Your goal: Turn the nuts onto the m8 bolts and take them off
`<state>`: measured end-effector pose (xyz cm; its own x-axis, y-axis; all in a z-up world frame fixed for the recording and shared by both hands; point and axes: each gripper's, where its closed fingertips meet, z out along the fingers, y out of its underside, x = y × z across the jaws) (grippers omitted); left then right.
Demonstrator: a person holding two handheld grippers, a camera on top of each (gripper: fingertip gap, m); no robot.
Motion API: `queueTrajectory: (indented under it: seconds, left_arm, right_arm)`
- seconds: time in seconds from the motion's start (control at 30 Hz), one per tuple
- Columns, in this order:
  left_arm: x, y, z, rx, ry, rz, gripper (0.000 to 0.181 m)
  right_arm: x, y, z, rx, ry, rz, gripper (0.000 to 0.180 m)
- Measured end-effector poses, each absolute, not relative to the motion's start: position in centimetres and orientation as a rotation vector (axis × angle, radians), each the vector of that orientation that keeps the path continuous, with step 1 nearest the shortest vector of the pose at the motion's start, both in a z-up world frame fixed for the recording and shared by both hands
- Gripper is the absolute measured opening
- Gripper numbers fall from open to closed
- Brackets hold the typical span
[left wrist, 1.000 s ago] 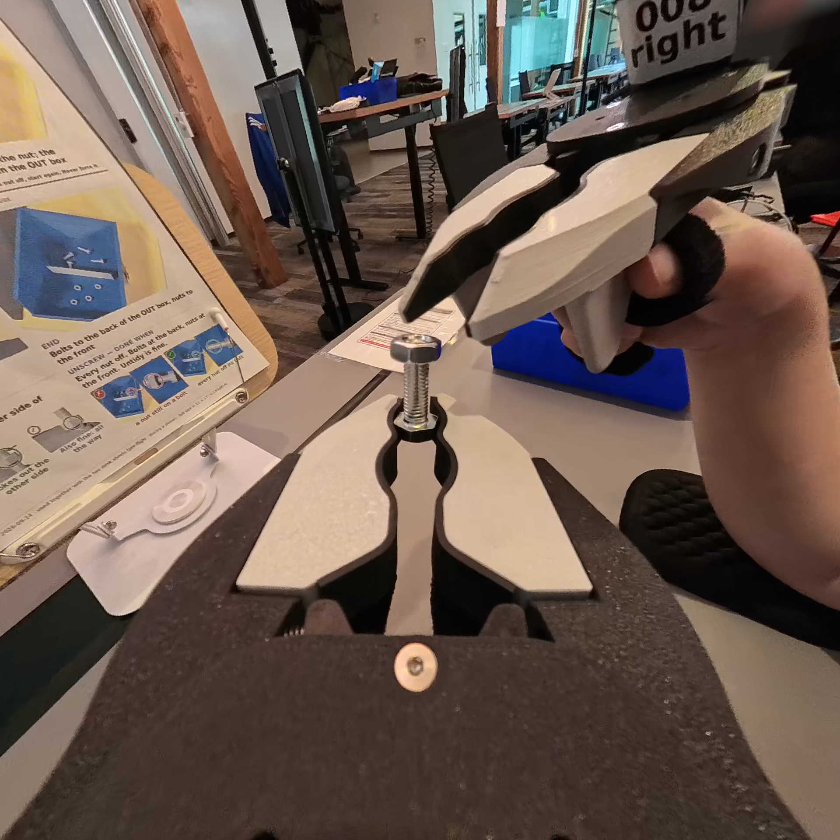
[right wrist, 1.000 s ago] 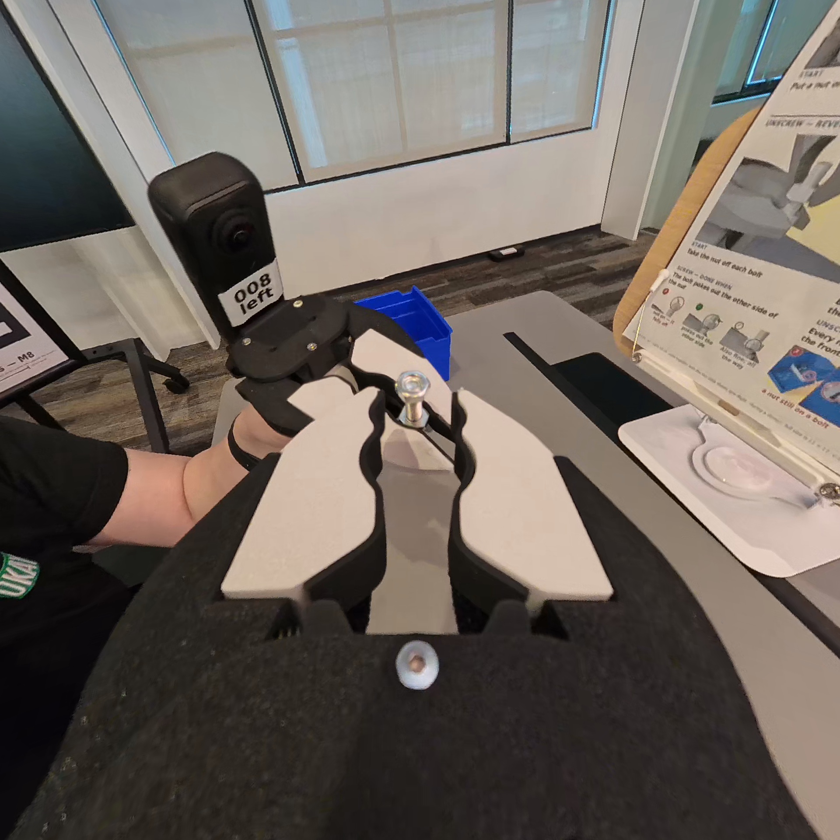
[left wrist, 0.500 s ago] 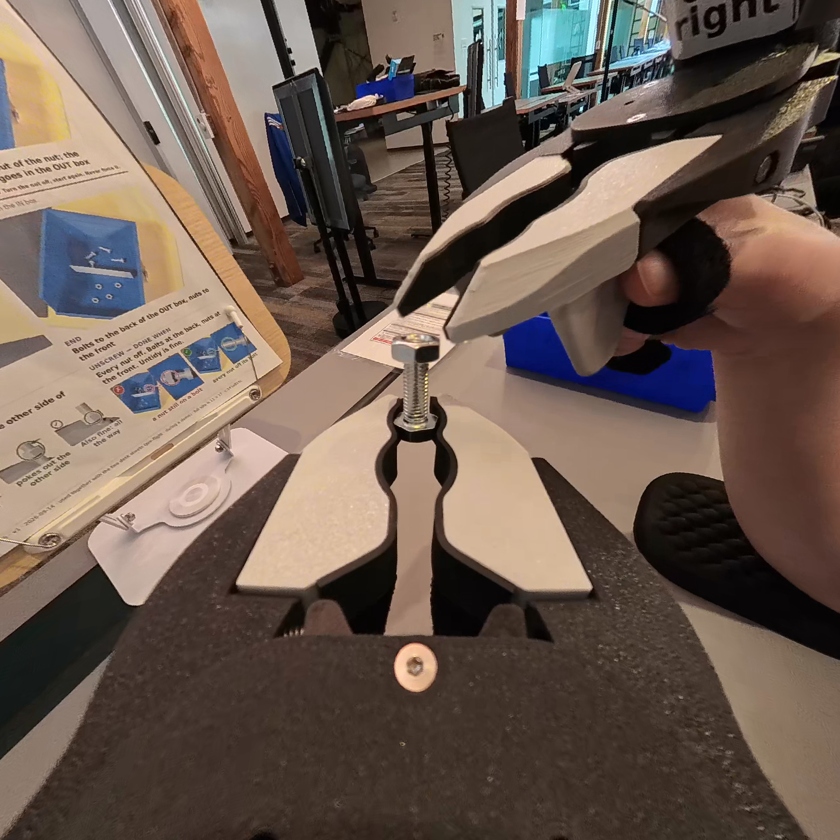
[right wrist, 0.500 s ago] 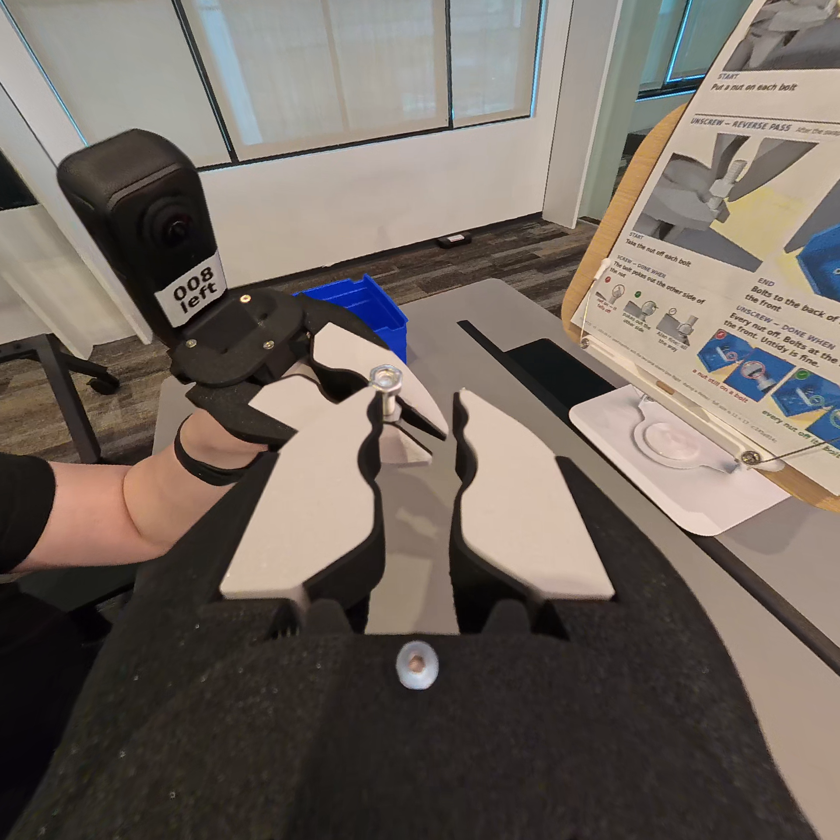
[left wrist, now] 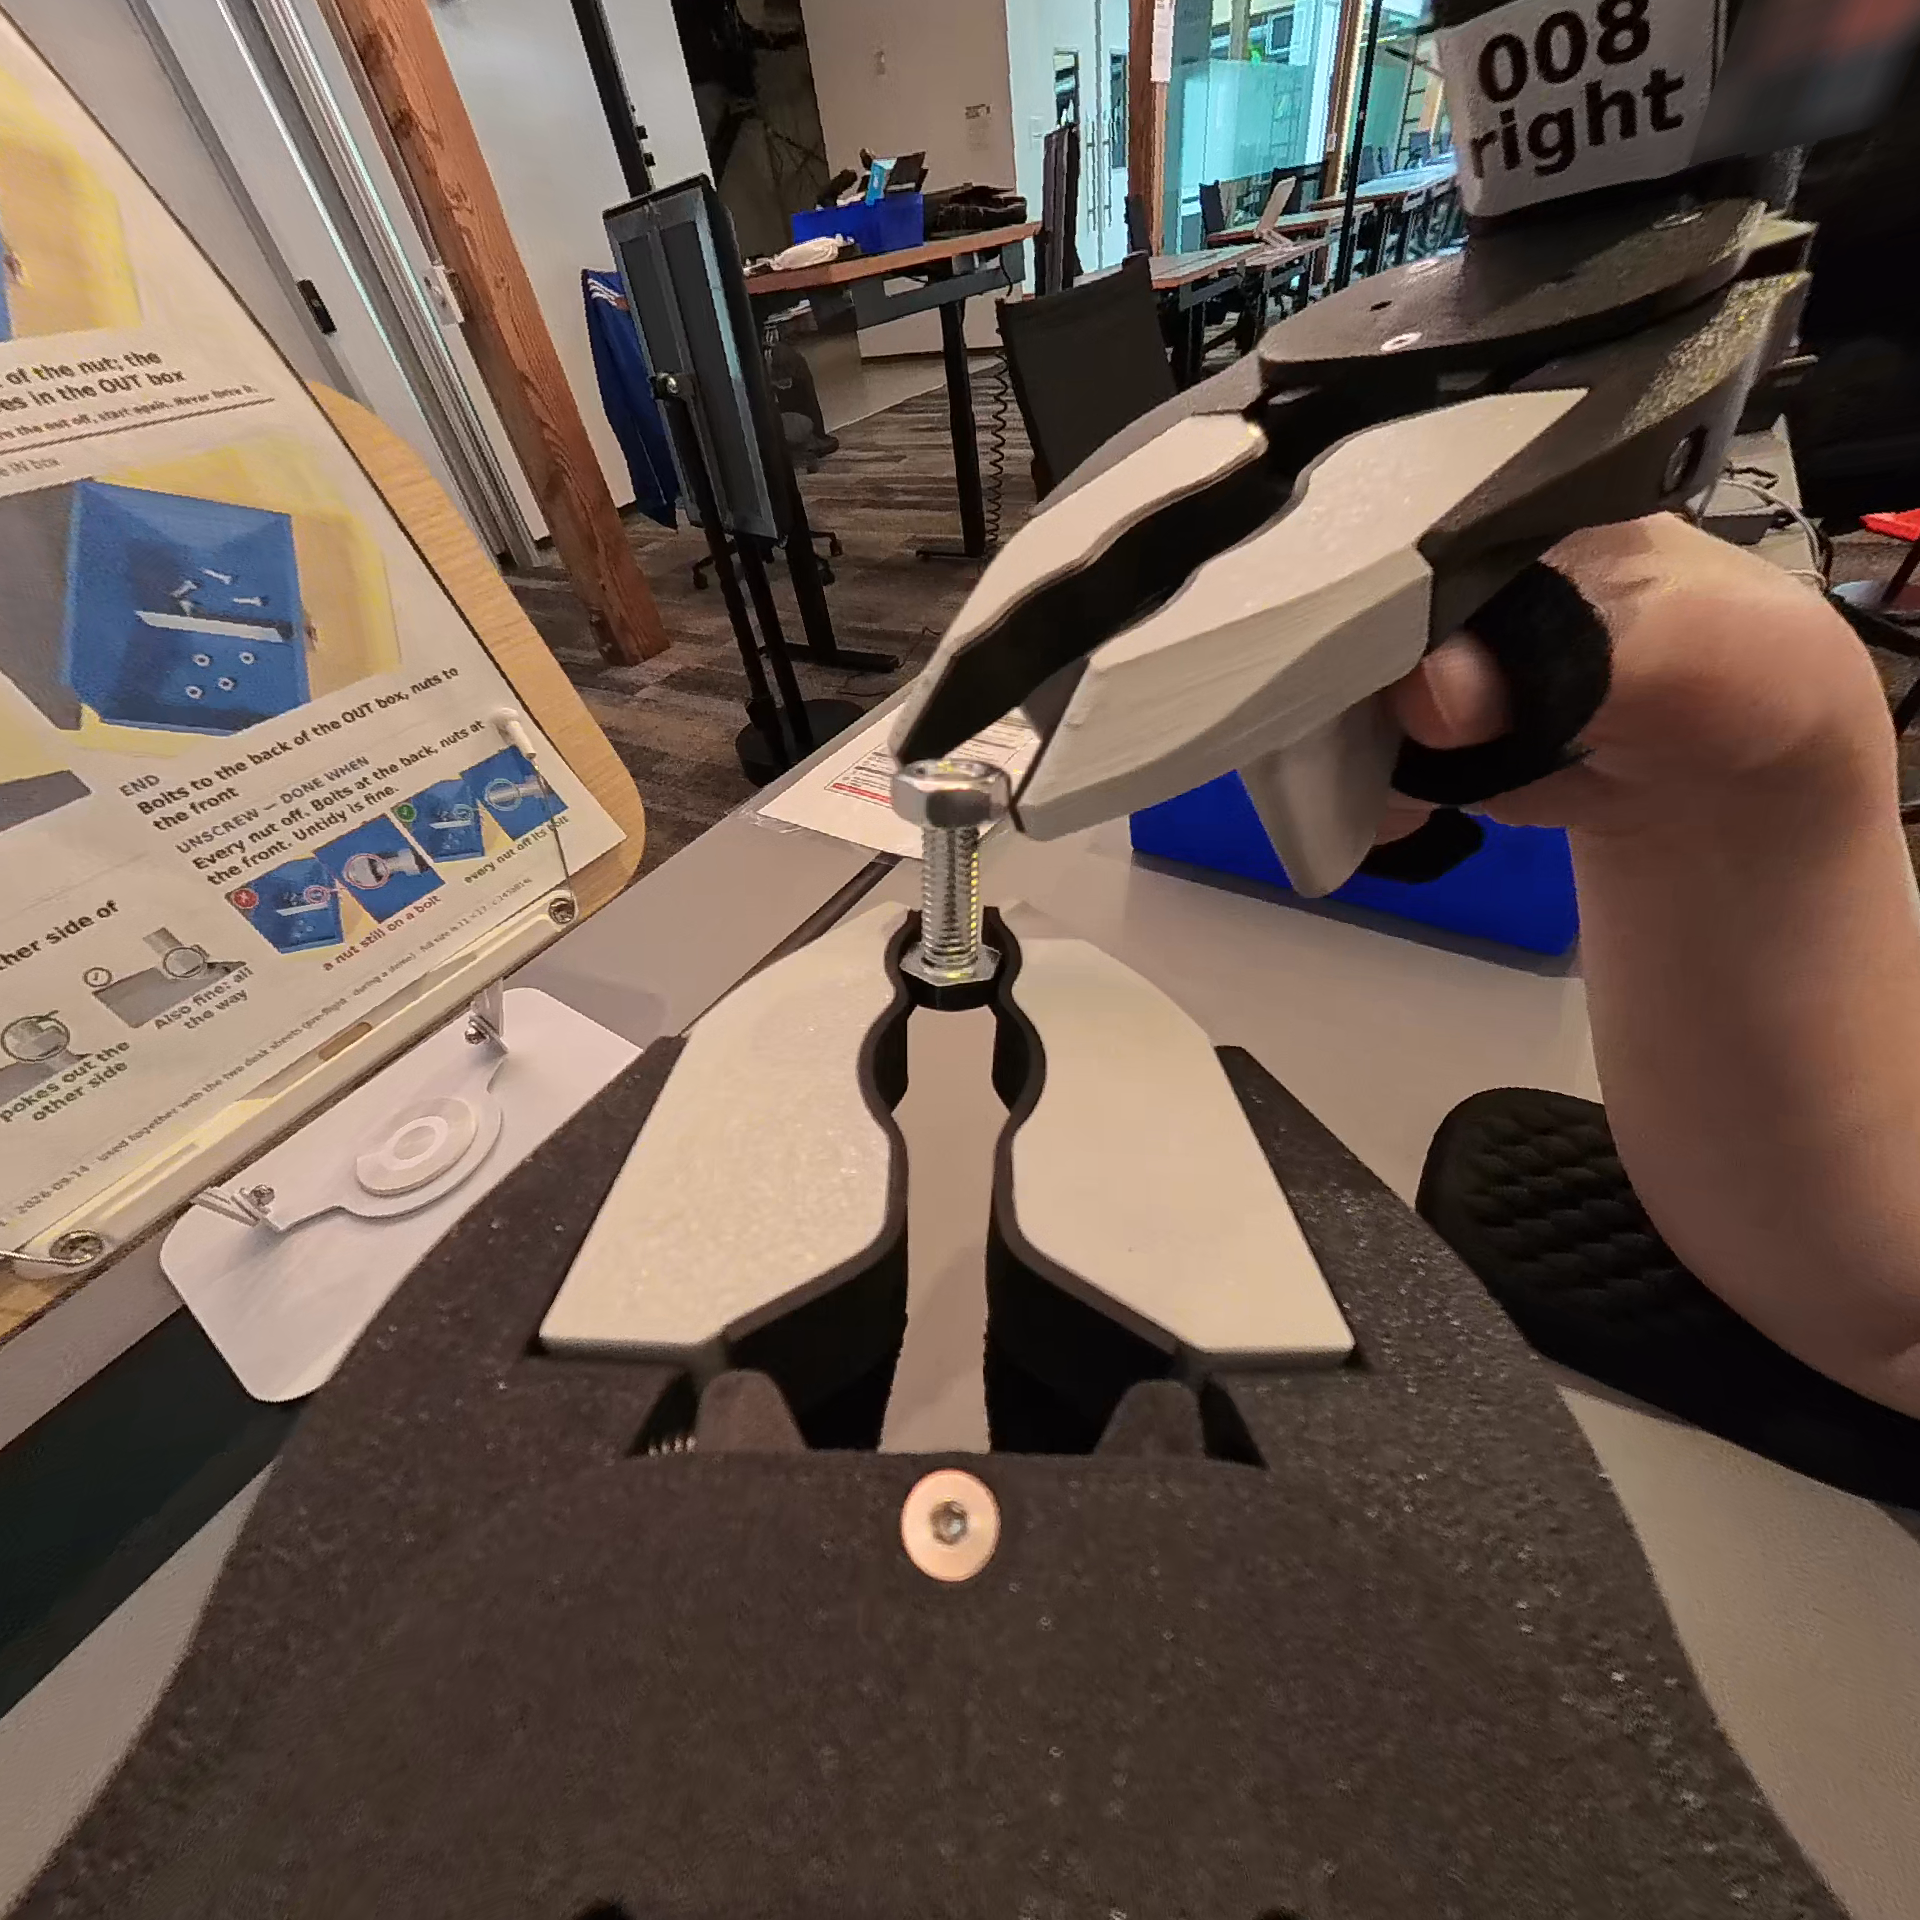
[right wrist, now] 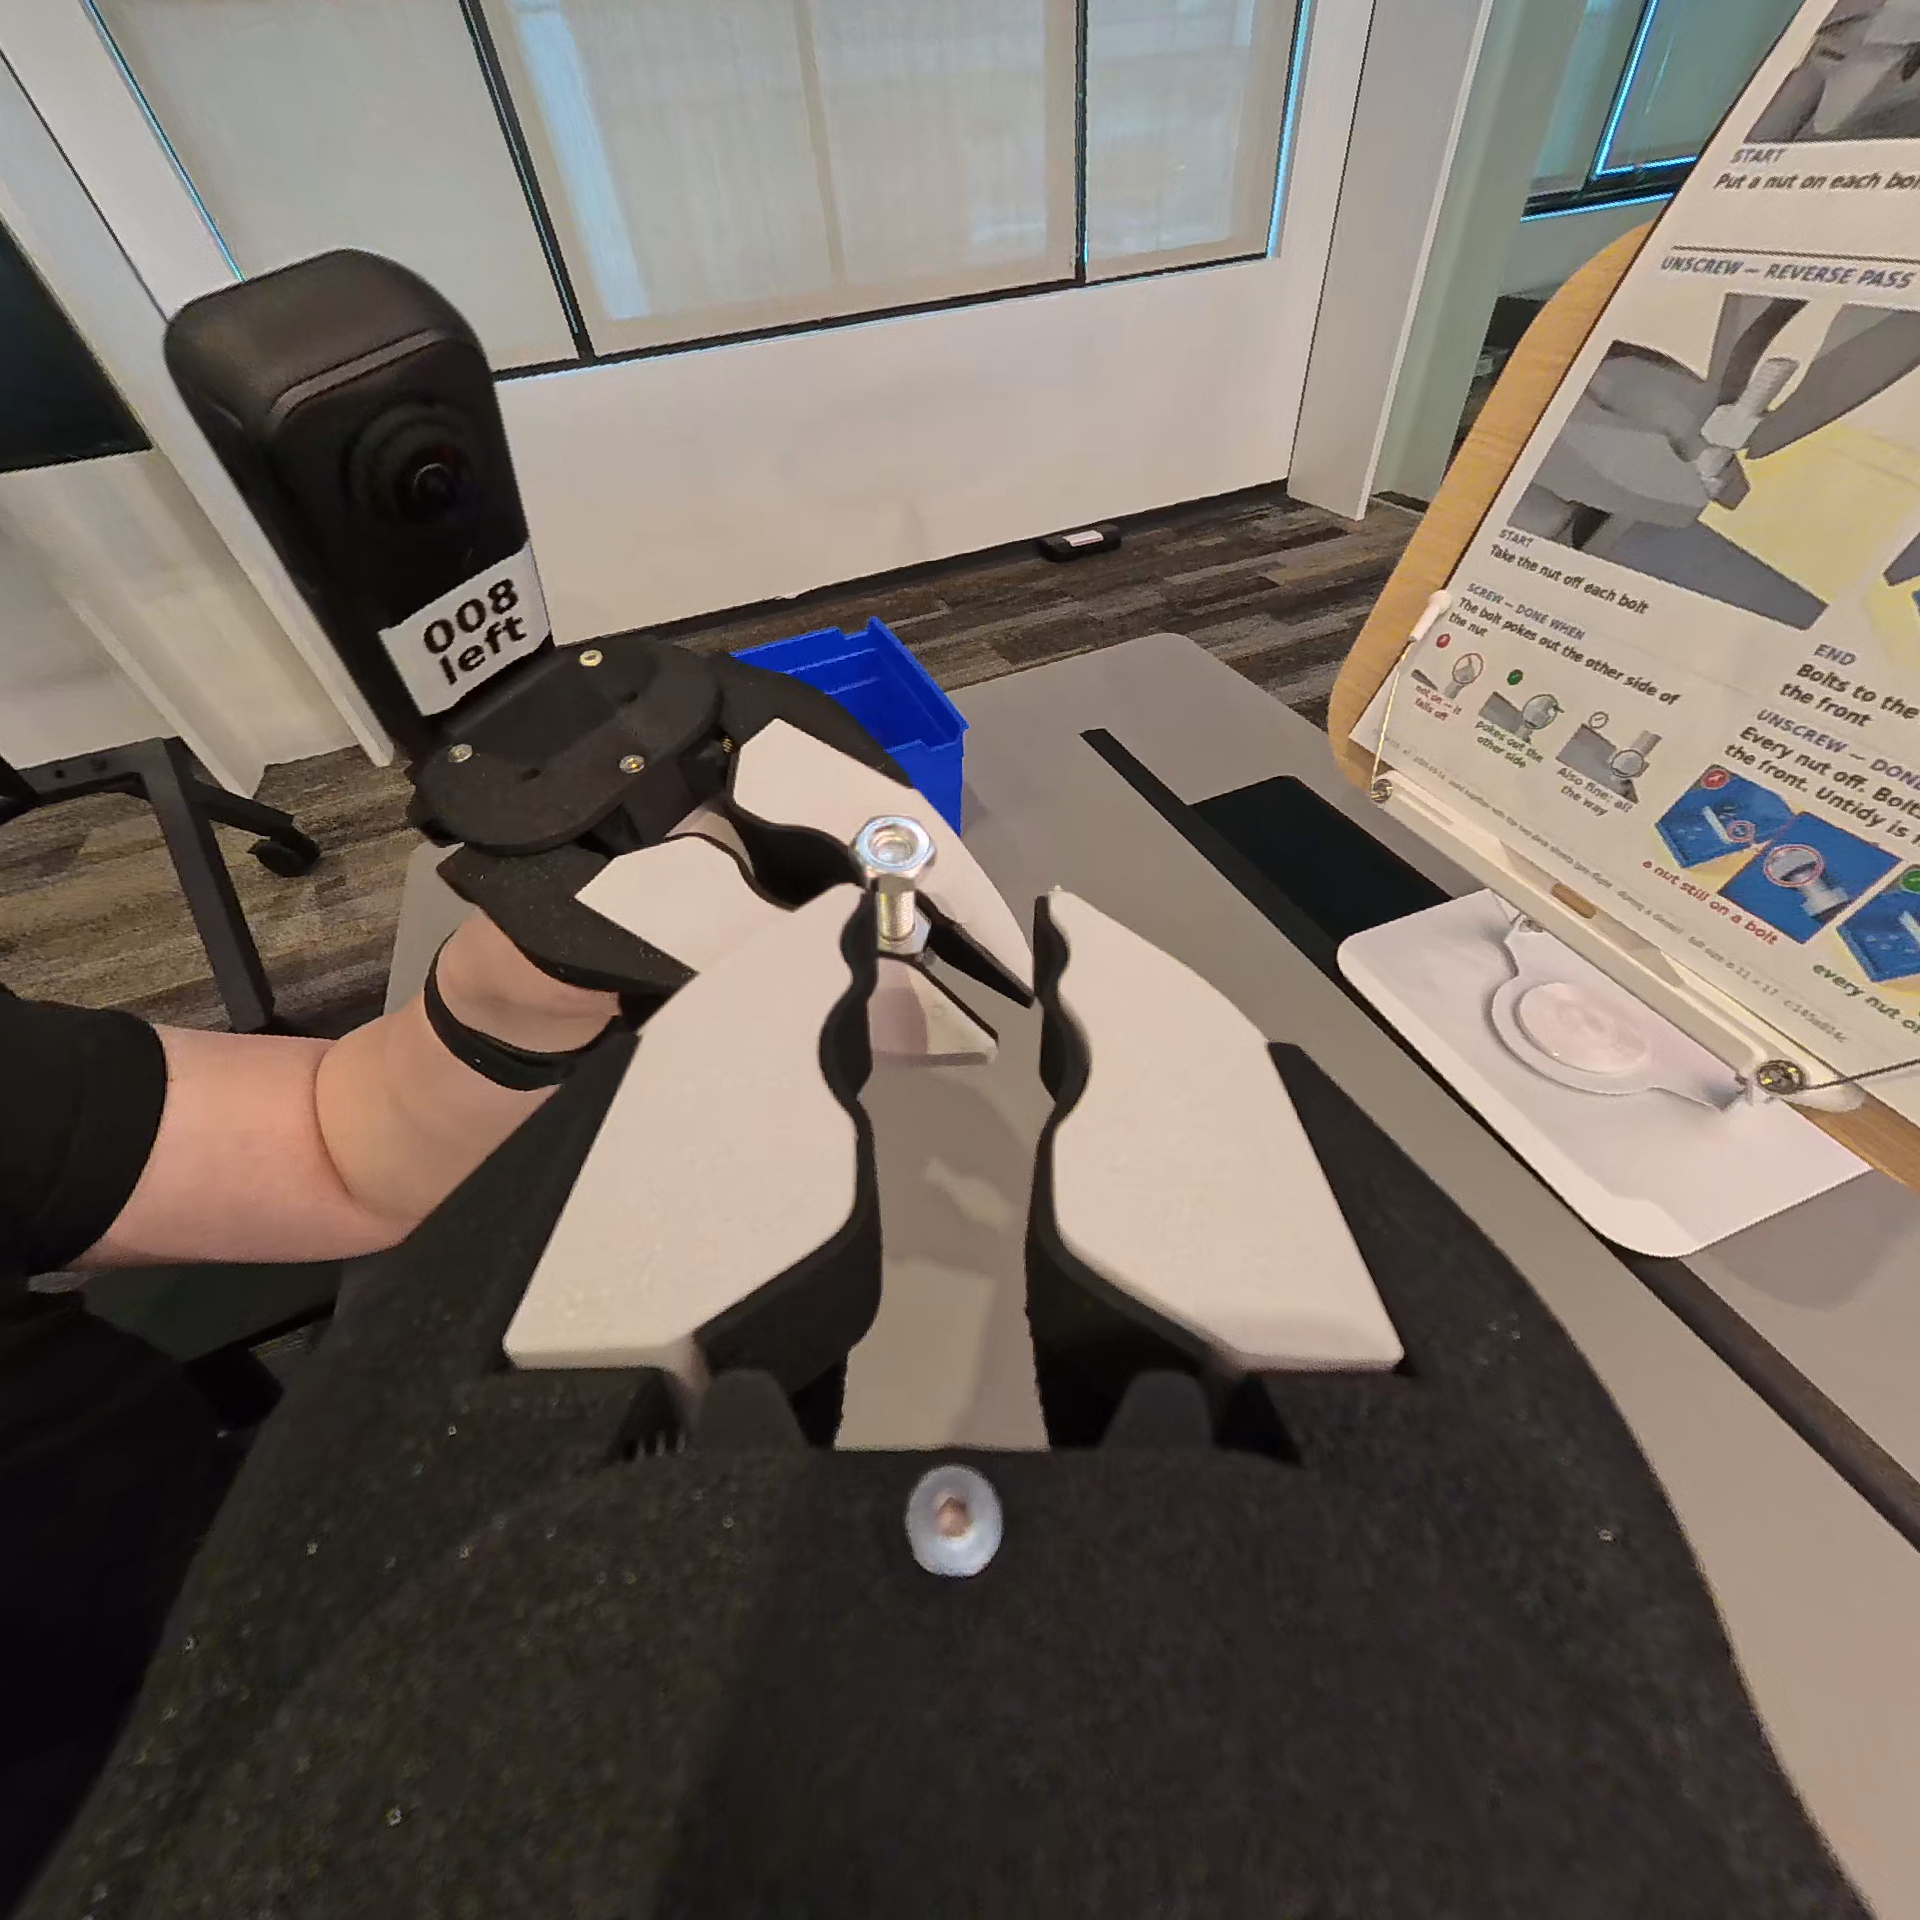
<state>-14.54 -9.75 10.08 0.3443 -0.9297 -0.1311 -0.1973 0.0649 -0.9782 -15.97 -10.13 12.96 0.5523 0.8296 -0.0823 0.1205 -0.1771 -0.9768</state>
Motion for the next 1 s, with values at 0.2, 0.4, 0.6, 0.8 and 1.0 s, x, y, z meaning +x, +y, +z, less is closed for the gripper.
queueTrajectory:
  seconds: [0.2,0.4,0.6,0.8,1.0]
  left_arm:
    - [-14.5,-9.8,10.1,-1.414,1.111,-0.781,0.011]
    - [-14.6,-9.8,10.3,-1.410,1.103,-0.794,0.011]
    - [-14.6,-9.9,10.3,-1.410,1.102,-0.811,0.011]
    - [-14.4,-10.1,10.2,-1.409,1.113,-0.809,0.011]
    - [-14.5,-9.9,10.2,-1.411,1.110,-0.807,0.011]
  right_arm:
    - [-17.1,-10.5,13.1,-1.618,-0.843,0.784,0.028]
    - [-16.3,-10.1,13.0,-1.637,-0.822,0.778,0.027]
    - [-16.7,-10.7,13.5,-1.602,-0.846,0.790,0.028]
    - [-16.7,-10.5,13.6,-1.596,-0.837,0.787,0.027]
    - [-16.1,-10.7,13.6,-1.601,-0.843,0.784,0.027]
